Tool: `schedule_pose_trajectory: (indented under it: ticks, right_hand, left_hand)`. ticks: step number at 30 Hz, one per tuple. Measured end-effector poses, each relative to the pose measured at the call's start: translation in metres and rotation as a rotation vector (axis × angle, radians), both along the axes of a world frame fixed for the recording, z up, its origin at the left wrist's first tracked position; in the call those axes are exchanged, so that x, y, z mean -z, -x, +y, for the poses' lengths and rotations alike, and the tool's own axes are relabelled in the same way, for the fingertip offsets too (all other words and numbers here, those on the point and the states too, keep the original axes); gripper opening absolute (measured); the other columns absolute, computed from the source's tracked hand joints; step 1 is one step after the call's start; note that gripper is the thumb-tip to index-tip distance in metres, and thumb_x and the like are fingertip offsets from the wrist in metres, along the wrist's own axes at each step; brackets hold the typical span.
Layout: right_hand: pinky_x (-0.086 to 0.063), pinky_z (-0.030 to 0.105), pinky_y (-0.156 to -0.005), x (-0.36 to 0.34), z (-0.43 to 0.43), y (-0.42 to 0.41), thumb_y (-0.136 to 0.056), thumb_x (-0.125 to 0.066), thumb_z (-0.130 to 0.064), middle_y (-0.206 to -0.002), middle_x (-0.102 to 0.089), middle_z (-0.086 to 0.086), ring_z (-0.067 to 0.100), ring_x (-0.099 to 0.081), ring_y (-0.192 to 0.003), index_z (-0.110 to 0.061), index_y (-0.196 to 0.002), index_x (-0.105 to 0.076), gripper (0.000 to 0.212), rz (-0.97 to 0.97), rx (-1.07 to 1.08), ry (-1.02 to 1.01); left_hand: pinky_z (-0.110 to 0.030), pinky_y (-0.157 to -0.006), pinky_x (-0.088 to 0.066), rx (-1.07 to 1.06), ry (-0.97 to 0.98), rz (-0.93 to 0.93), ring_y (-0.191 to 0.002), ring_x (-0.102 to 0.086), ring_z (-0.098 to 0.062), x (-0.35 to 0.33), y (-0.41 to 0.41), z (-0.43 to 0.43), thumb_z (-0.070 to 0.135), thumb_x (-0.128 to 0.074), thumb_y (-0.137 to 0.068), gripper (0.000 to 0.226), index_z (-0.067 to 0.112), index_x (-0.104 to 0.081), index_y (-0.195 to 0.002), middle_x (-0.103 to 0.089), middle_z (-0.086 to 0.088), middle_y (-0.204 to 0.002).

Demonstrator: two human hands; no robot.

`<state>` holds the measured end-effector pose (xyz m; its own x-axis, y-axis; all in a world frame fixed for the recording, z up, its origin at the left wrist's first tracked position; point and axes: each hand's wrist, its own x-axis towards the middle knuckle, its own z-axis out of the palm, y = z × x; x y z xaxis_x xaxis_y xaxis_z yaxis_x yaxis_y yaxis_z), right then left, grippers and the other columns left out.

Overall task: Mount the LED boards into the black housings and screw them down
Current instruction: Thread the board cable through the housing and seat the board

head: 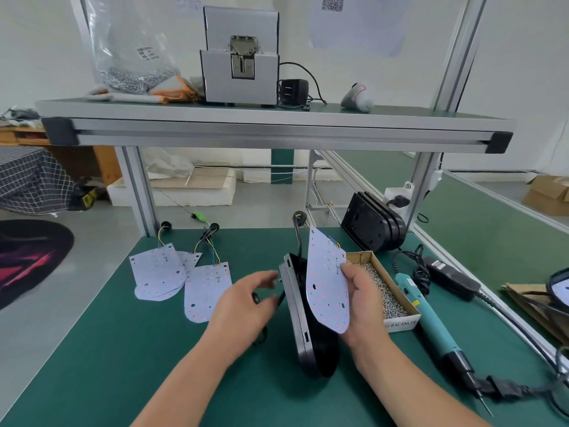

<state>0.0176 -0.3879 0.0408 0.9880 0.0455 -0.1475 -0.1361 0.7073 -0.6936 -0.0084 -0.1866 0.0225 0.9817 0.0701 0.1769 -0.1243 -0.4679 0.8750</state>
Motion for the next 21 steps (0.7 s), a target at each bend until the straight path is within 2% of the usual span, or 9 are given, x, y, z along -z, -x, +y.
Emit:
schedule_pose_trajectory:
  ticks: [3, 5, 8, 11, 13, 15, 17, 18, 21]
  right_hand:
    - [-0.059, 0.031, -0.056, 0.000, -0.001, 0.000, -0.104, -0.048, -0.021, -0.095, -0.079, 0.010, 0.025, -0.077, -0.074, -0.007, -0.108, -0.074, 0.030, -0.002, 0.002, 0.008]
    - [-0.059, 0.031, -0.055, 0.000, -0.001, -0.001, -0.103, -0.049, -0.022, -0.095, -0.079, 0.010, 0.025, -0.077, -0.073, -0.007, -0.105, -0.075, 0.029, 0.005, 0.013, 0.014]
    - [-0.059, 0.030, -0.055, 0.001, -0.002, -0.002, -0.104, -0.050, -0.022, -0.095, -0.080, 0.008, 0.023, -0.078, -0.073, -0.011, -0.094, -0.081, 0.034, 0.006, 0.060, 0.007]
    - [-0.059, 0.027, -0.057, -0.001, -0.008, -0.003, -0.104, -0.049, -0.020, -0.090, -0.080, 0.001, 0.018, -0.078, -0.074, -0.021, -0.075, -0.084, 0.046, -0.046, 0.123, -0.013]
    - [-0.058, 0.026, -0.056, -0.003, -0.012, -0.003, -0.104, -0.048, -0.018, -0.084, -0.078, -0.002, 0.015, -0.076, -0.071, -0.025, -0.066, -0.081, 0.050, -0.072, 0.143, -0.025]
    - [-0.057, 0.025, -0.057, -0.003, -0.012, -0.002, -0.104, -0.047, -0.018, -0.081, -0.076, -0.002, 0.015, -0.075, -0.068, -0.025, -0.065, -0.079, 0.051, -0.074, 0.135, -0.031]
    - [-0.058, 0.027, -0.057, -0.002, -0.008, -0.001, -0.104, -0.047, -0.020, -0.082, -0.076, -0.001, 0.016, -0.075, -0.069, -0.023, -0.070, -0.081, 0.048, -0.060, 0.113, -0.020]
    - [-0.058, 0.027, -0.058, -0.002, -0.005, -0.002, -0.104, -0.047, -0.021, -0.084, -0.076, 0.001, 0.018, -0.074, -0.070, -0.021, -0.074, -0.082, 0.046, -0.051, 0.100, -0.019]
    - [-0.058, 0.028, -0.058, -0.001, -0.001, -0.002, -0.102, -0.050, -0.023, -0.087, -0.076, 0.003, 0.020, -0.074, -0.071, -0.019, -0.079, -0.083, 0.041, -0.029, 0.082, -0.011]
  left_hand:
    - [-0.014, -0.062, -0.044, 0.117, -0.095, 0.042, -0.057, -0.053, -0.001, 0.000, 0.002, -0.001, 0.044, -0.064, -0.089, 0.028, 0.057, -0.071, -0.114, -0.075, 0.031, -0.095]
    - [-0.023, -0.062, -0.044, 0.131, -0.088, 0.063, -0.059, -0.053, -0.002, 0.000, 0.002, 0.000, 0.063, -0.055, -0.082, 0.032, 0.043, -0.074, -0.099, -0.073, 0.022, -0.077]
    - [-0.033, -0.059, -0.031, 0.064, 0.015, 0.049, -0.057, -0.037, -0.011, 0.002, 0.003, 0.004, 0.074, -0.055, -0.083, 0.053, 0.022, -0.053, -0.070, -0.042, 0.008, -0.059]
    - [-0.035, -0.063, -0.026, -0.063, 0.293, 0.071, -0.064, -0.030, -0.018, -0.003, 0.004, 0.007, 0.063, -0.066, -0.078, 0.056, 0.016, -0.037, -0.068, -0.032, -0.001, -0.068]
    - [-0.031, -0.056, -0.034, -0.145, 0.530, 0.110, -0.064, -0.040, -0.022, -0.008, 0.003, 0.008, 0.052, -0.071, -0.069, 0.048, 0.008, -0.050, -0.067, -0.047, -0.005, -0.070]
    - [-0.028, -0.060, -0.048, -0.128, 0.789, 0.167, -0.081, -0.069, -0.015, -0.010, 0.002, 0.006, 0.036, -0.067, -0.076, 0.026, 0.012, -0.076, -0.073, -0.077, 0.002, -0.089]
    - [-0.033, -0.073, -0.056, -0.065, 1.041, 0.220, -0.111, -0.075, -0.008, -0.009, 0.002, 0.005, 0.022, -0.059, -0.089, 0.023, 0.017, -0.080, -0.081, -0.080, 0.002, -0.116]
    - [-0.033, -0.074, -0.059, -0.044, 1.164, 0.237, -0.116, -0.073, -0.009, -0.007, 0.002, 0.005, 0.018, -0.059, -0.089, 0.019, 0.016, -0.077, -0.086, -0.079, -0.001, -0.121]
    - [-0.026, -0.061, -0.061, -0.011, 1.438, 0.243, -0.115, -0.075, -0.017, -0.008, 0.004, 0.006, 0.018, -0.068, -0.076, 0.016, 0.008, -0.075, -0.088, -0.080, -0.009, -0.114]
